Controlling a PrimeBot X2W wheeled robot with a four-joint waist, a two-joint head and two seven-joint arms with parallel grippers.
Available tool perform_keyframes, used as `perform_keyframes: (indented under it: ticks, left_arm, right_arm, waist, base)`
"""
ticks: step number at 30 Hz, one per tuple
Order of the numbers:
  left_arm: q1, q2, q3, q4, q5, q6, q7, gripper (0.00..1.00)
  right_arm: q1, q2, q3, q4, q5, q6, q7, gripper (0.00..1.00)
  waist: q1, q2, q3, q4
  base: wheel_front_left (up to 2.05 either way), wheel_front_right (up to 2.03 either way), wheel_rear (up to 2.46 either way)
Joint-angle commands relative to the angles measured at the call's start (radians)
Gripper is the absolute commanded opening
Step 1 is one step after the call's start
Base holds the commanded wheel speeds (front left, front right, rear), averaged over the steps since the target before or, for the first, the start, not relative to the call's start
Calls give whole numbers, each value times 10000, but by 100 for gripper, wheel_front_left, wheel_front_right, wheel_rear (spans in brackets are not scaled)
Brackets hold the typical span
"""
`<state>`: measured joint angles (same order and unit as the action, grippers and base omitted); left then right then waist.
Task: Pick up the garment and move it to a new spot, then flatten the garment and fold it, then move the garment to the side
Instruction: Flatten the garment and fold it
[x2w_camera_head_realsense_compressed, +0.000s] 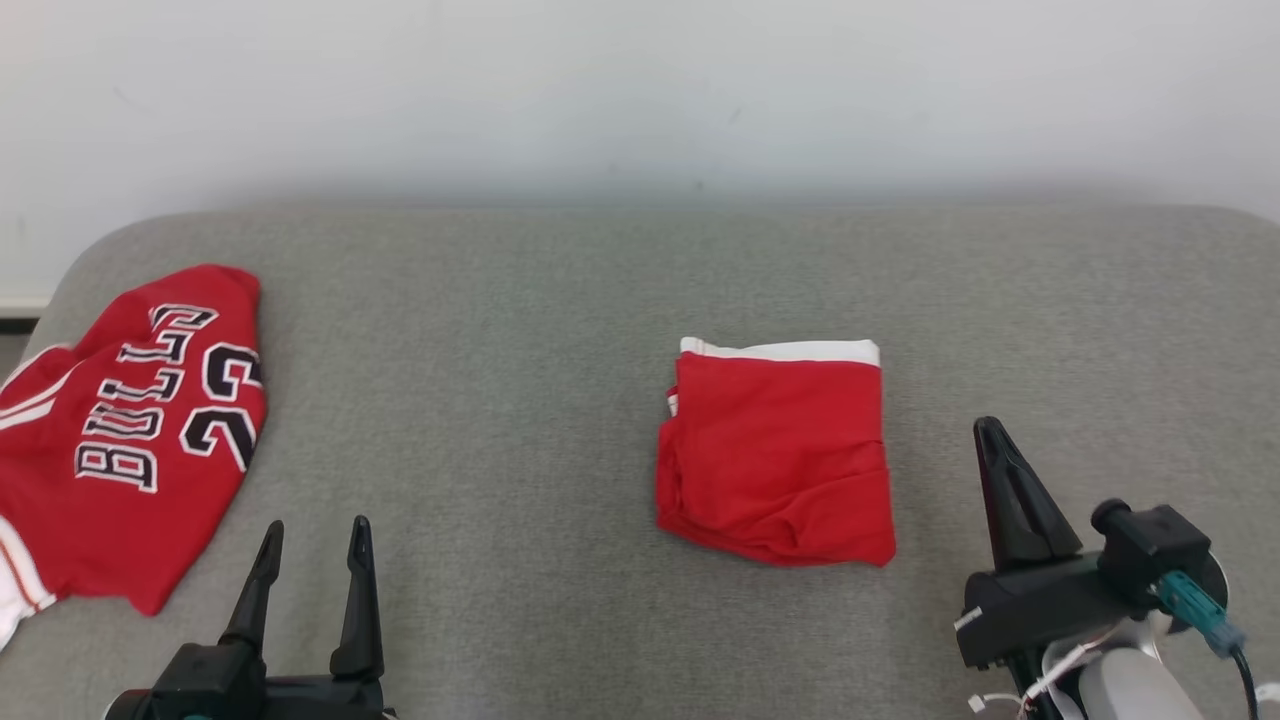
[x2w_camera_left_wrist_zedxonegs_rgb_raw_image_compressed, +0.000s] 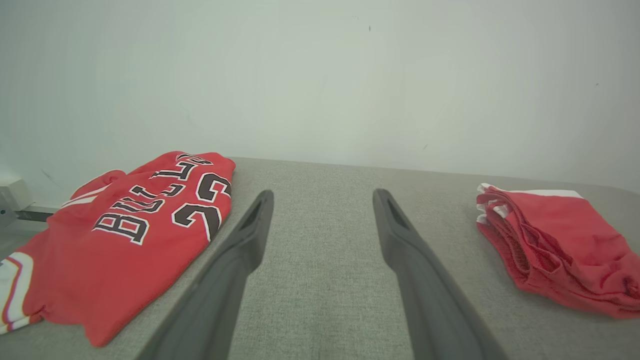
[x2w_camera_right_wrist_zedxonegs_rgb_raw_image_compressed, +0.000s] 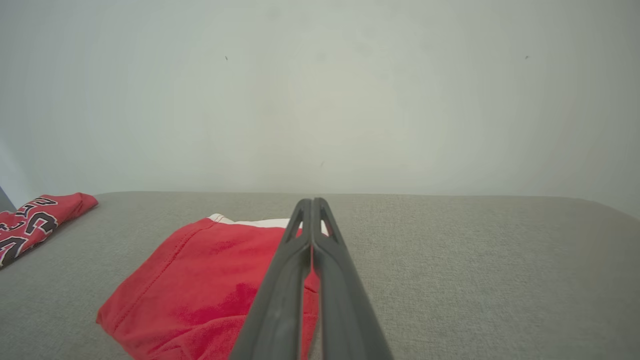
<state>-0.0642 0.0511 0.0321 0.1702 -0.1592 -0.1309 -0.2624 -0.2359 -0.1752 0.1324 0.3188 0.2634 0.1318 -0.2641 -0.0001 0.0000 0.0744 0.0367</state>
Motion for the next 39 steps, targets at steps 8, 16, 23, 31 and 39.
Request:
perform_keyframes:
  ticks: [8,16,23,31,39]
  left_arm:
    - [360,38,93,15,169,14,-35,100]
    - [662,182,249,62,141,13,-35,100]
    - [824,265,386,88,250,13,-35,100]
    - [1056,267,499,-86,317,116,-35,100]
    - [1236,270,555,-187,293,107,-35,100]
  right_arm:
    - [1198,253,-499,-833,-178,-24,-2,0]
    - [2028,422,-868,-1241,-576,-24,-2,100]
    - [2373,471,-1119,-1369,-726,-24,-2,100]
    - [2673,597,-1289,-1423,-838,-24,-2,100]
    - [2778,722,-1344,-1492,-939,-25,-2,100]
  waist:
    - [1,0,-501,-609]
    - [1,0,-758,-669]
    - [1,0,-848,-639]
    - [1,0,-950,-562]
    - [1,0,-955,-497]
  base:
    - [0,0,0]
    - [0,0,0]
    - [0,0,0]
    - [0,0,0]
    - [0,0,0]
